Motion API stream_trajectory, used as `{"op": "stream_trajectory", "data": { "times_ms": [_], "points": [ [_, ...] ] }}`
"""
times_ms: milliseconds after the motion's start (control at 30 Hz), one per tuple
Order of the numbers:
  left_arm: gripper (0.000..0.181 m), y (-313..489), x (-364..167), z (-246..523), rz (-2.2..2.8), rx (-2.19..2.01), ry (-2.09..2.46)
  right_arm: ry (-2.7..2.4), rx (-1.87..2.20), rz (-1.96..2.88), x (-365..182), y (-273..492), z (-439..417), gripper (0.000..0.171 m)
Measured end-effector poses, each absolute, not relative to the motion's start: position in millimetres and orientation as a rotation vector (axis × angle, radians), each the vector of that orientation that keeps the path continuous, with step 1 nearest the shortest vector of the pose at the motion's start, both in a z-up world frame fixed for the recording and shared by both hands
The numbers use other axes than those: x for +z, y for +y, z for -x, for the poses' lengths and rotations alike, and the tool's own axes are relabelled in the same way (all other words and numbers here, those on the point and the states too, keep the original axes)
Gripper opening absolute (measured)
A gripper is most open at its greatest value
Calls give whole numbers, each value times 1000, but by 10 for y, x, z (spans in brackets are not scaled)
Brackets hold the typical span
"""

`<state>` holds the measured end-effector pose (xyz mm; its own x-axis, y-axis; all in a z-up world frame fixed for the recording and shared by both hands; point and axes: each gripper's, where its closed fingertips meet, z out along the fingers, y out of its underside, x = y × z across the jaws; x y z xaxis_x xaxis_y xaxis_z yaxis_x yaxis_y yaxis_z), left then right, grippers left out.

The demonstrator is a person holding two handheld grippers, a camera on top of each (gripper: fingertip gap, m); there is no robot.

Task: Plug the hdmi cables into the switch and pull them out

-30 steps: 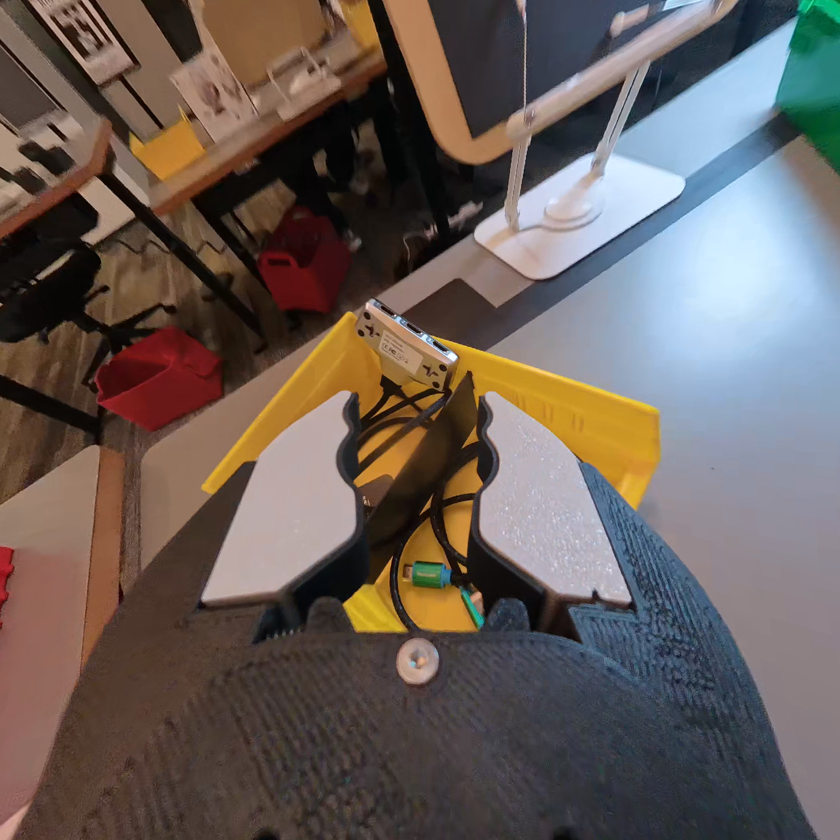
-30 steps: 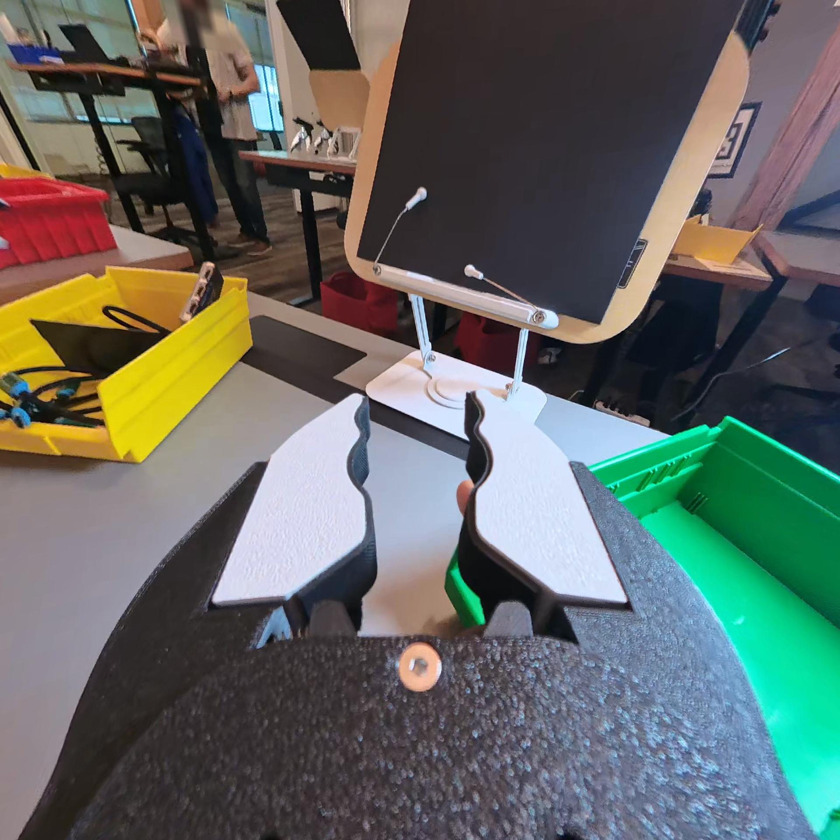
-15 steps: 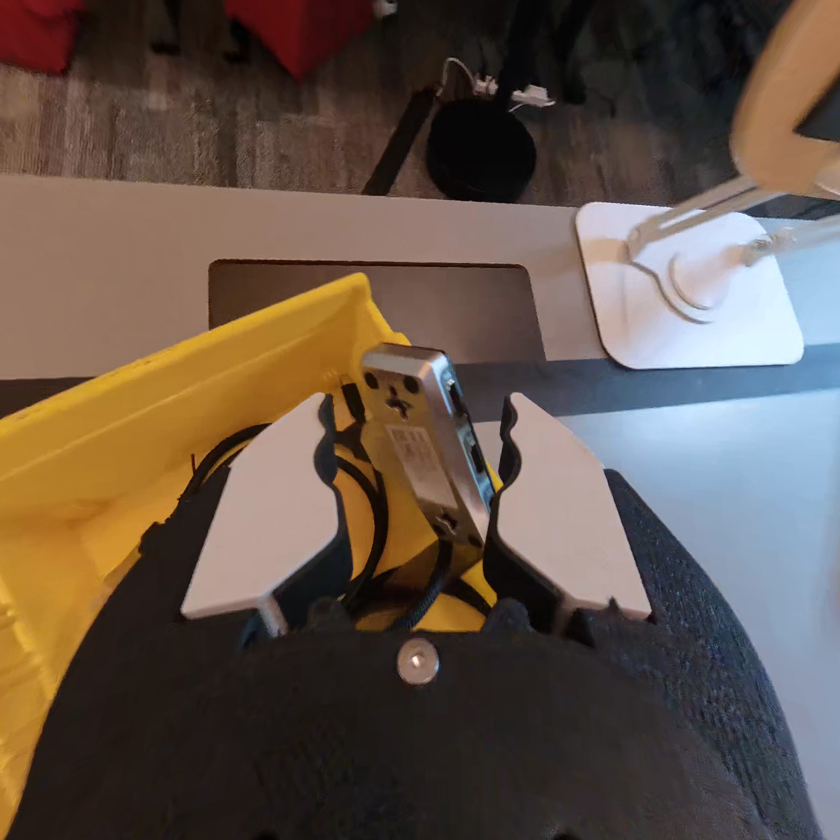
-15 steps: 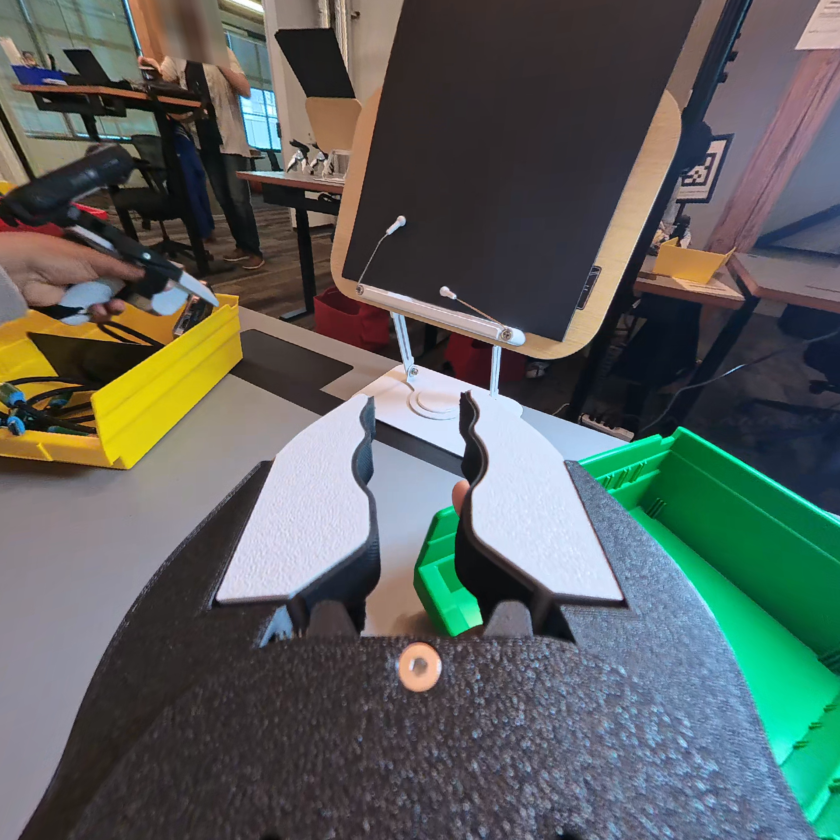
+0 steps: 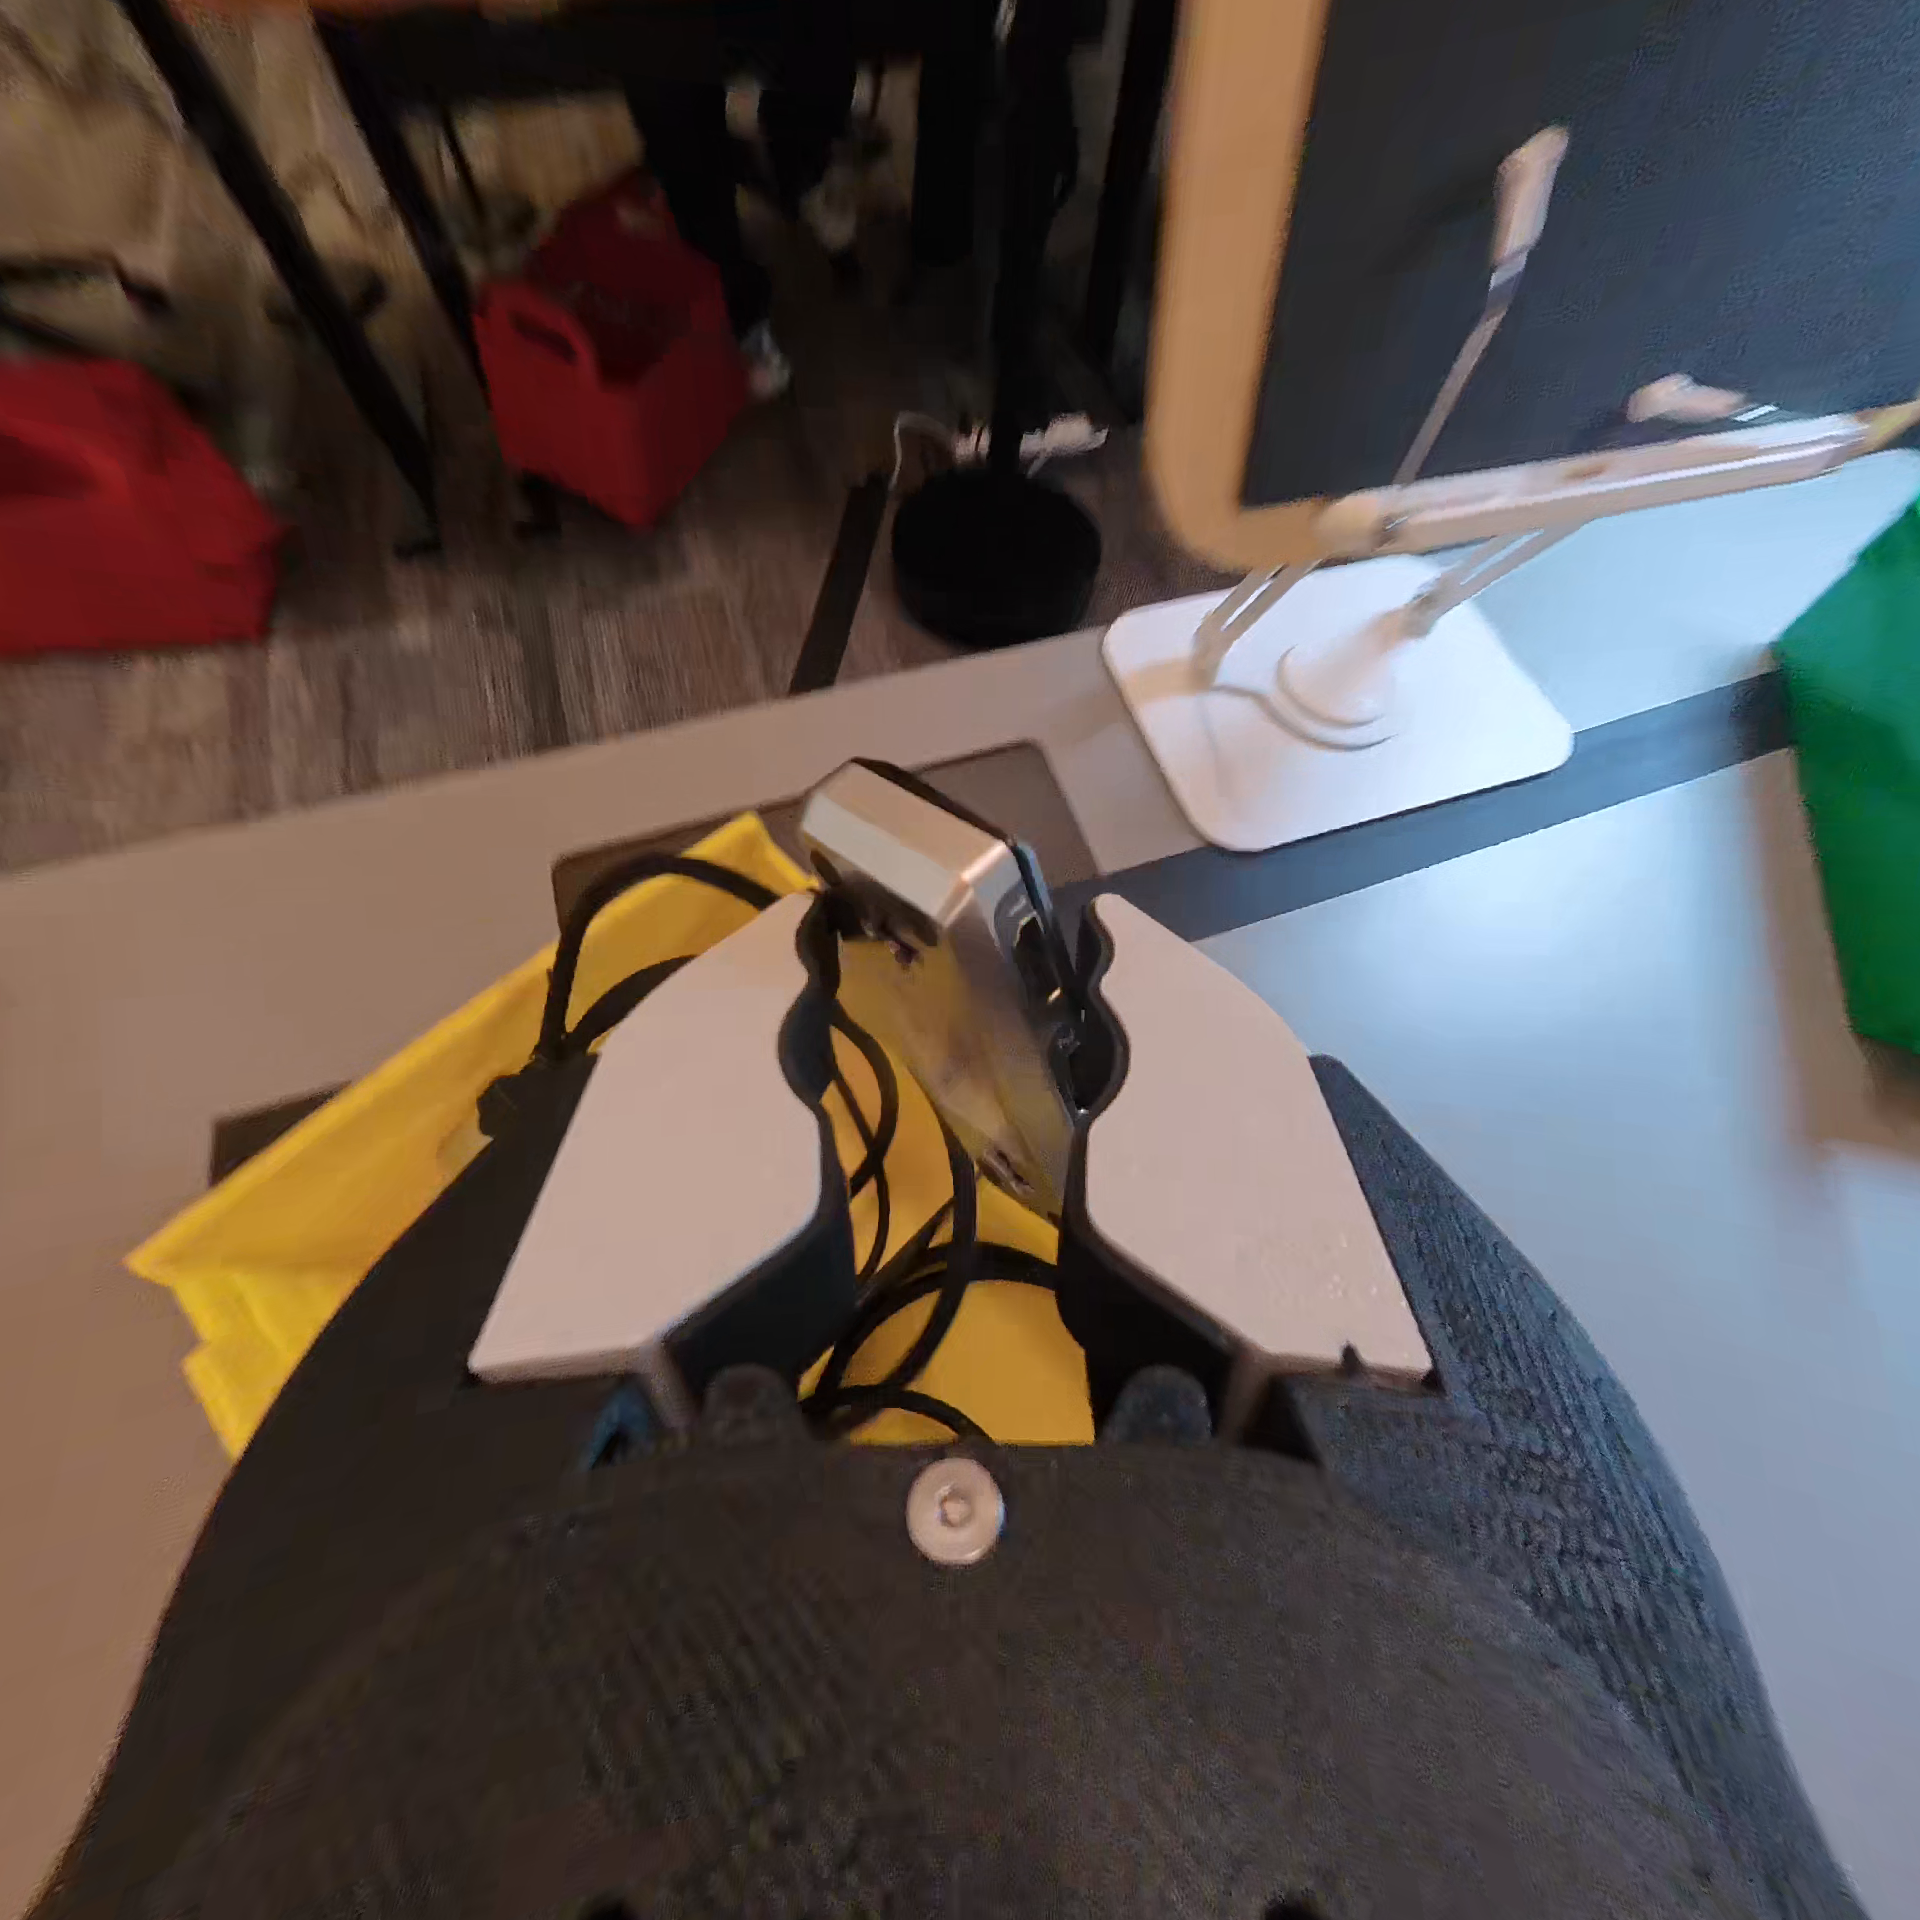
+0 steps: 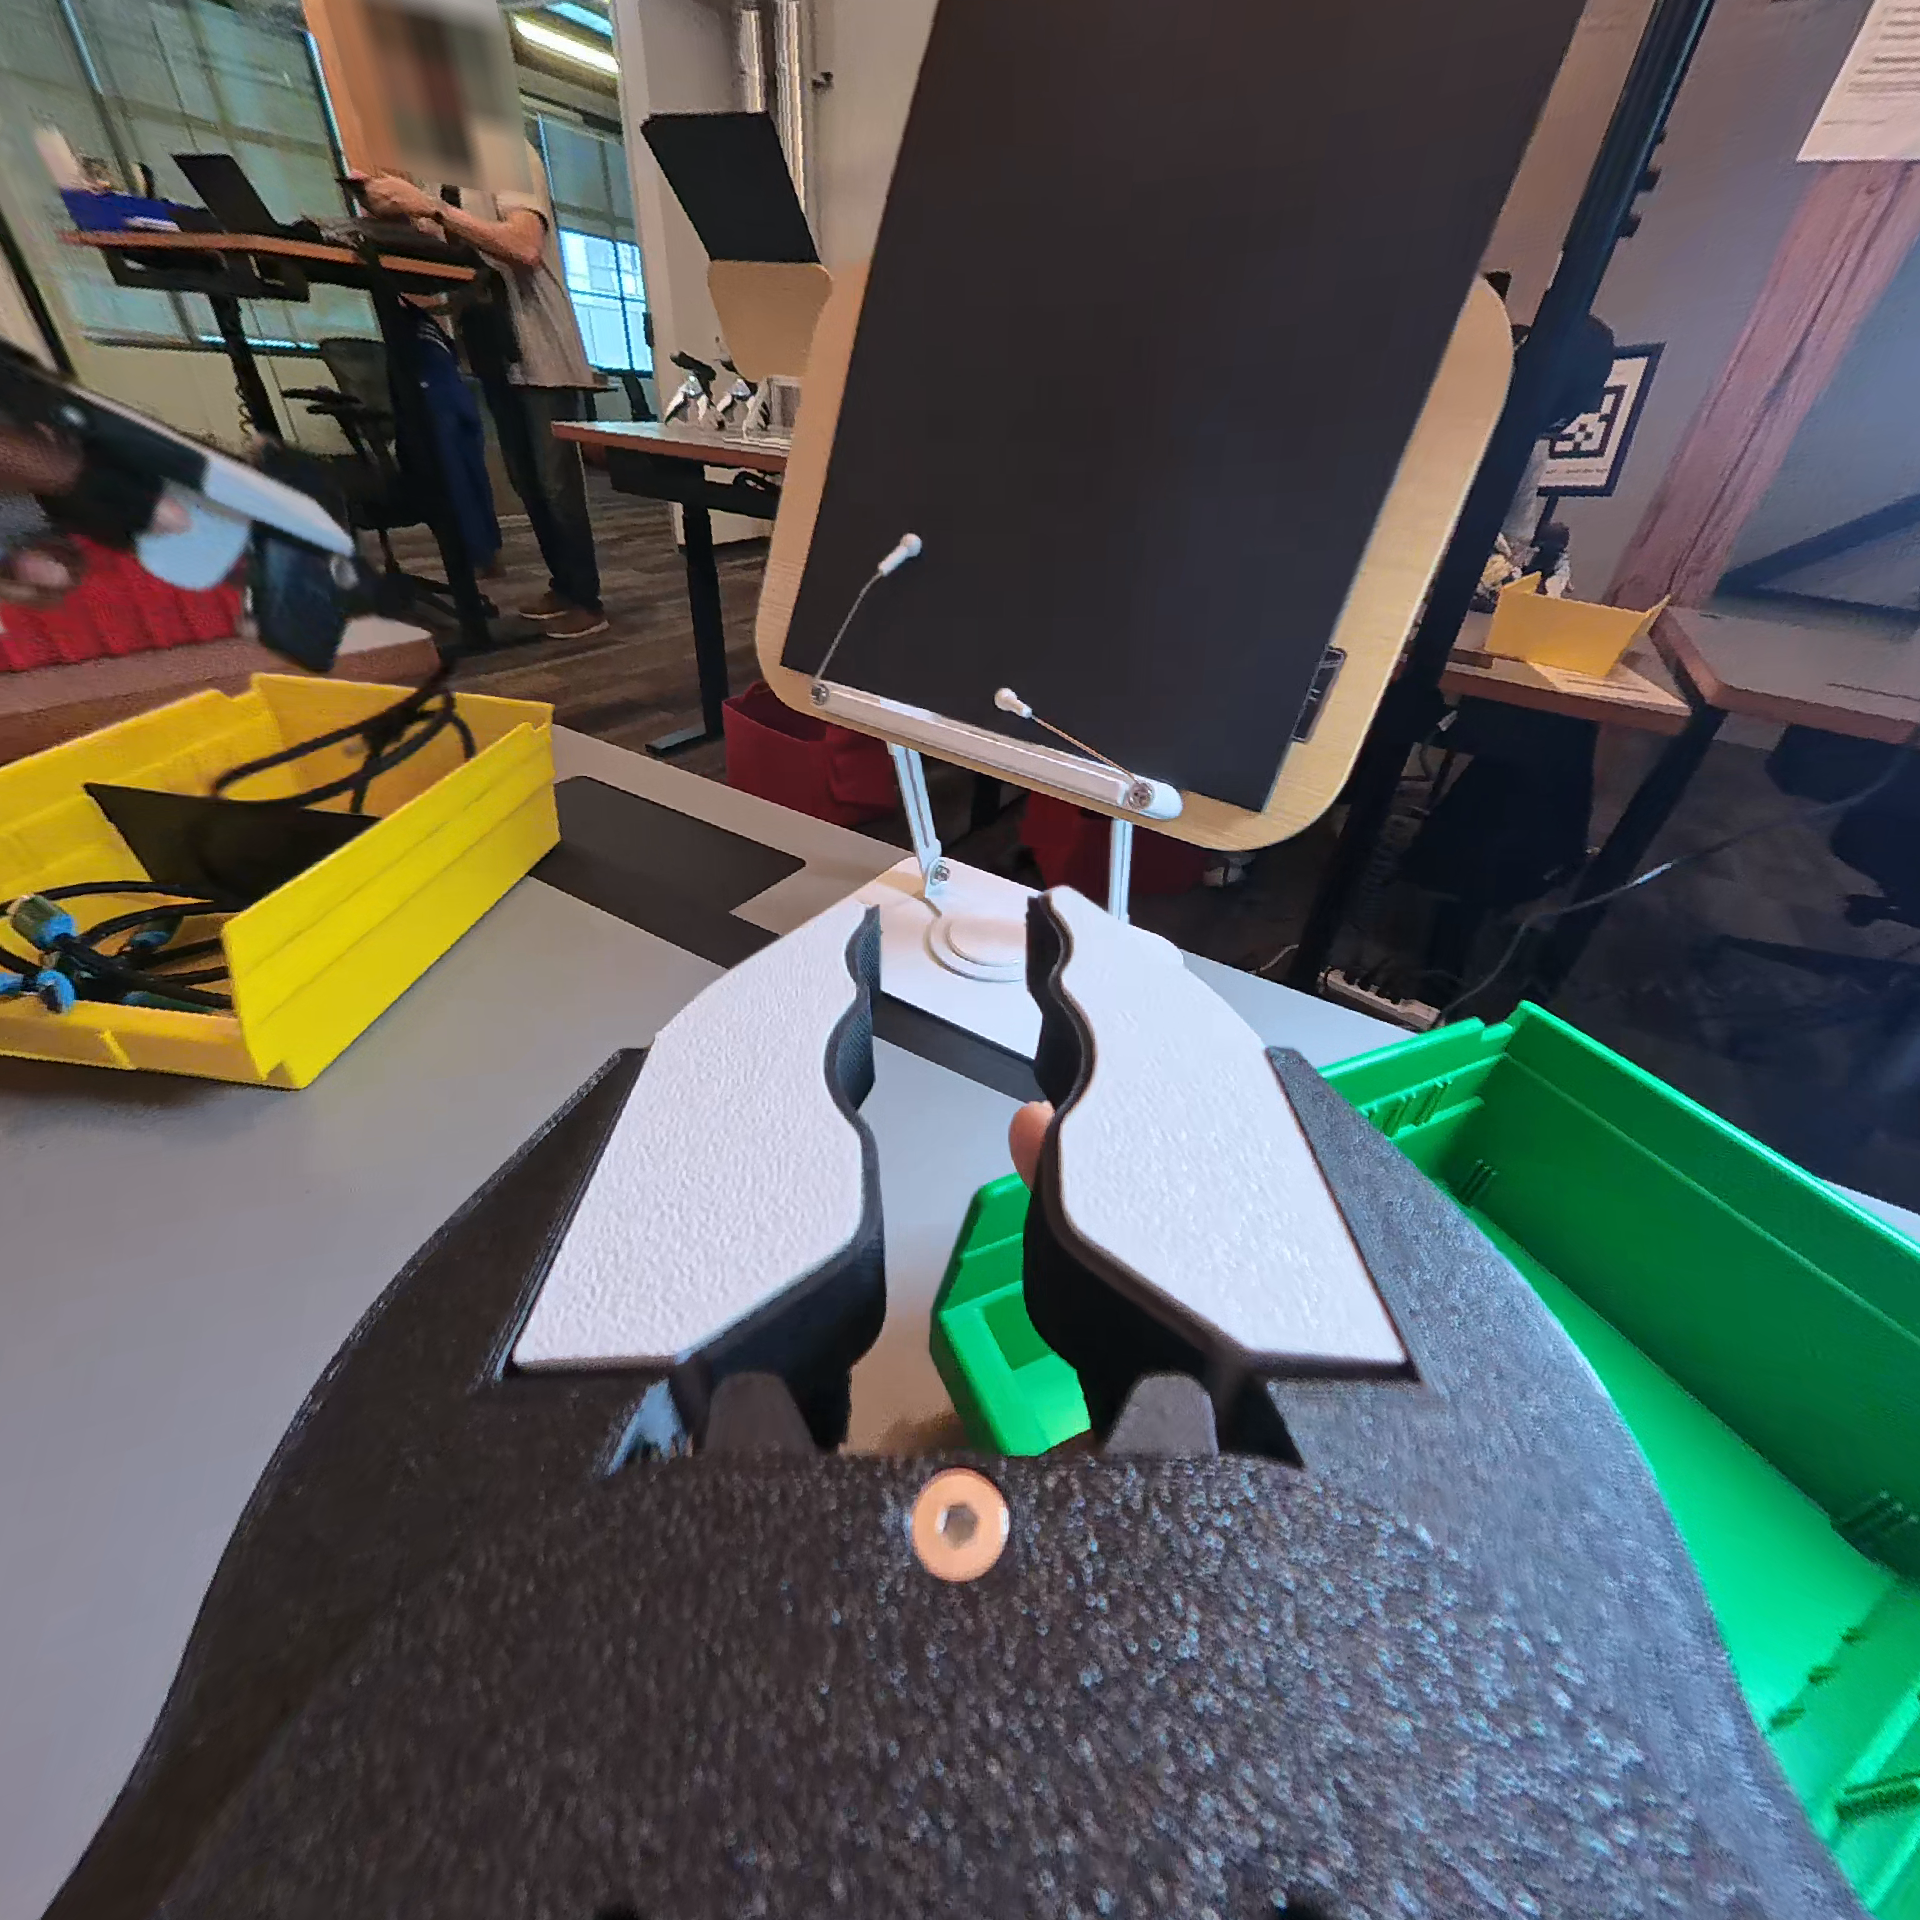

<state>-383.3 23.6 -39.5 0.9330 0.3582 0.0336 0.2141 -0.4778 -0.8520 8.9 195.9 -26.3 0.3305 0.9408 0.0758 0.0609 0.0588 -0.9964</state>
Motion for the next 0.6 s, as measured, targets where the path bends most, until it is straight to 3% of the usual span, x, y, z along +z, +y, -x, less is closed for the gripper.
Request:
{"op": "stream_trajectory", "data": {
  "times_ms": [200, 333, 467, 600],
  "points": [
    [44, 63, 647, 2845, 1815, 205, -47, -1107, 874, 1221, -163, 1637, 8, 26],
    [43, -25, 1070, 1867, 1626, 1, 201, -1174, 852, 1030, -14, 1306, 43, 26],
    [43, -130, 1112, 970, 1507, -284, 406, -1206, 763, 796, 214, 951, -6, 34],
    [43, -115, 789, 419, 1485, -560, 518, -1278, 572, 625, 249, 740, -28, 53]
  ]
}}
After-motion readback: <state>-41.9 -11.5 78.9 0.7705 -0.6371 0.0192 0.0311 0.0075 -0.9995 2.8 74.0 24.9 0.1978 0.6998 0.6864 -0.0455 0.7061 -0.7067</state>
